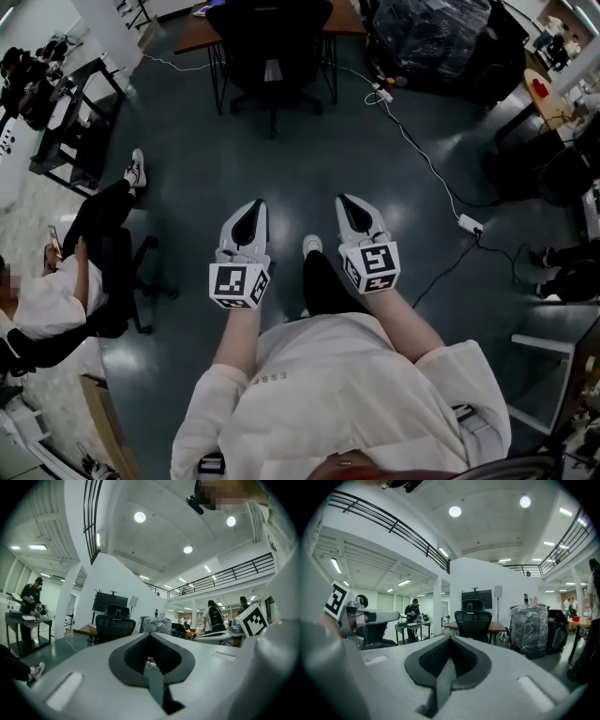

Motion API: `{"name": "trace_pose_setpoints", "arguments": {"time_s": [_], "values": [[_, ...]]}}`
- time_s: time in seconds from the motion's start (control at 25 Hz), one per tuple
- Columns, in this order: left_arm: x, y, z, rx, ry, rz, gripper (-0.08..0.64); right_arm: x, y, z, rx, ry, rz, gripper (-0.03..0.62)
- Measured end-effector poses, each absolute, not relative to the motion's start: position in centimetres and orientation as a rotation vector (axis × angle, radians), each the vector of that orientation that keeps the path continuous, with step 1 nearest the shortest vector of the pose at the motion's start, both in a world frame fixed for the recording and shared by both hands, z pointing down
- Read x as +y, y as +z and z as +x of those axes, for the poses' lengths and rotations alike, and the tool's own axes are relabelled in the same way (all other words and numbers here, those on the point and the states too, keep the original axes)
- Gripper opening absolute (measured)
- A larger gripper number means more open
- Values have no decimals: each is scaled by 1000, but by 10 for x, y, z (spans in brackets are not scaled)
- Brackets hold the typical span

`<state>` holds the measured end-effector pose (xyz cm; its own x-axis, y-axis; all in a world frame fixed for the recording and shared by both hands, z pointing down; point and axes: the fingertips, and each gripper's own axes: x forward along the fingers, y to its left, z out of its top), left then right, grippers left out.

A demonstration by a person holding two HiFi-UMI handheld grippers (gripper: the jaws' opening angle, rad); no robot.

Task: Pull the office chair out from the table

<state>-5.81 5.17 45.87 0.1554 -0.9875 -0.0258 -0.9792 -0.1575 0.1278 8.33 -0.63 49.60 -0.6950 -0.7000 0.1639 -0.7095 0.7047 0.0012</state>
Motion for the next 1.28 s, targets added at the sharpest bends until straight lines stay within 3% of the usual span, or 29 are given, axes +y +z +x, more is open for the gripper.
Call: {"name": "trace_pose_setpoints", "arguments": {"time_s": [0.92, 1.28], "values": [[-266, 435, -165, -2058, -64, 2321, 17, -333, 482, -43, -2805, 144, 889, -9], [-398, 435, -240, -1990, -83, 2380, 17, -459, 476, -106, -2773, 106, 967, -9]]}}
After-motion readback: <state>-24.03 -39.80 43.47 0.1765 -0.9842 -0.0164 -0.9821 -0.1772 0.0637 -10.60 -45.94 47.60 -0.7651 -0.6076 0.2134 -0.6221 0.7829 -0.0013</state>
